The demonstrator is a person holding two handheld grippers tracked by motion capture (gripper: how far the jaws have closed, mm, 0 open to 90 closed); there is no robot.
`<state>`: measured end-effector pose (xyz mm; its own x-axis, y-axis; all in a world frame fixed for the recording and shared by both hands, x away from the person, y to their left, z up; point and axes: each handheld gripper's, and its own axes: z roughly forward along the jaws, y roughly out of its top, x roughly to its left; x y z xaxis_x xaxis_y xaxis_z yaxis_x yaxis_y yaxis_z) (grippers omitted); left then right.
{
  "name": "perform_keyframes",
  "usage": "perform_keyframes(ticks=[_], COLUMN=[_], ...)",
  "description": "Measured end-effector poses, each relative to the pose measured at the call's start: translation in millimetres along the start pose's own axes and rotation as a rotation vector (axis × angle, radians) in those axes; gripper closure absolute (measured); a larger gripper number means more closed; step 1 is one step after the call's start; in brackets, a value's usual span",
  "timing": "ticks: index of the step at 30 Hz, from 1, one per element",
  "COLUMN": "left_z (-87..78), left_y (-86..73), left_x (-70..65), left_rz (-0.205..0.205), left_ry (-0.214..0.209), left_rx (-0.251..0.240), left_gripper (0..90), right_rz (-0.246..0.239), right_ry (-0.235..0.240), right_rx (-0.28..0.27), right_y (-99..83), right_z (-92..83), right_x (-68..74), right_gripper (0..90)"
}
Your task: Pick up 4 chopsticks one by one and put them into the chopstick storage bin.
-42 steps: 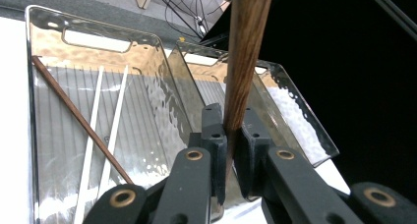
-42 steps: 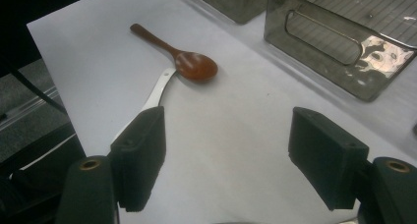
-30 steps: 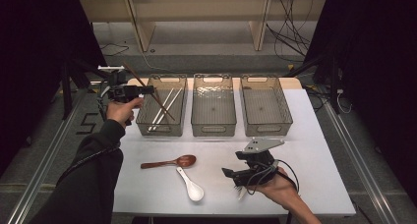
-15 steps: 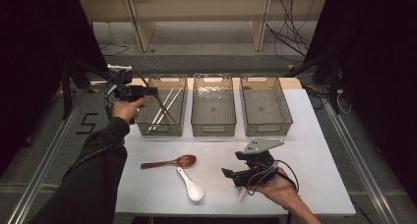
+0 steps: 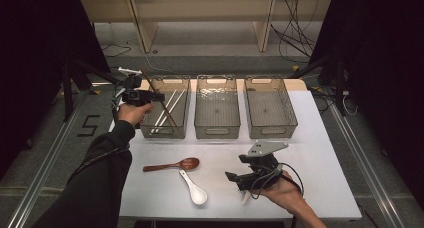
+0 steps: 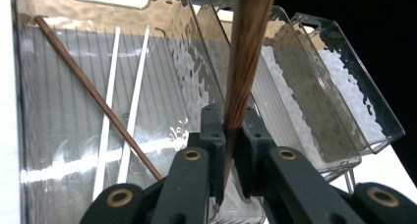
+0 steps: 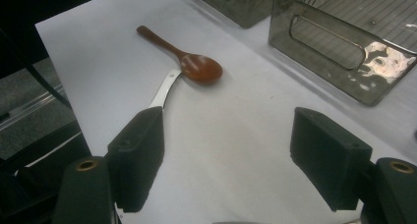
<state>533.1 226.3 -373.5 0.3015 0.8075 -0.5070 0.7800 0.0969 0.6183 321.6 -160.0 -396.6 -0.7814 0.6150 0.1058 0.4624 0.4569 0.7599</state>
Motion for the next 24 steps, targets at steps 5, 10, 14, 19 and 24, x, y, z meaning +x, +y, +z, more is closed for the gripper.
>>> perform_keyframes(ticks=[5,10,14,19,24], left_z=[4.0,5.5,3.2,3.1,3.3], left_y=[-0.6,0.2,1.2,1.8,0.0], left_x=[-2.5,-4.2,-5.3,-7.7,-10.9], left_rz=[0.012,0.019,0.041,0.061,0.079], left_ry=[0.012,0.04,0.074,0.083,0.083], left_rx=[0.018,0.022,0.016,0.019,0.024], left_gripper=[79.0,73.1,68.7,55.8,50.5], right_rz=[0.0,0.0,0.0,-0.002,-0.01], right_ry=[-0.001,-0.001,0.001,0.004,0.006], right_rx=[-0.002,-0.001,-0.001,0.002,0.003], right_y=[0.2,0.0,-0.1,0.0,0.0], right_z=[-0.4,-0.3,-0.4,0.3,0.6], right_x=[0.2,0.1,0.2,0.7,1.1], right_gripper=[30.1,30.1,30.2,30.3,30.3])
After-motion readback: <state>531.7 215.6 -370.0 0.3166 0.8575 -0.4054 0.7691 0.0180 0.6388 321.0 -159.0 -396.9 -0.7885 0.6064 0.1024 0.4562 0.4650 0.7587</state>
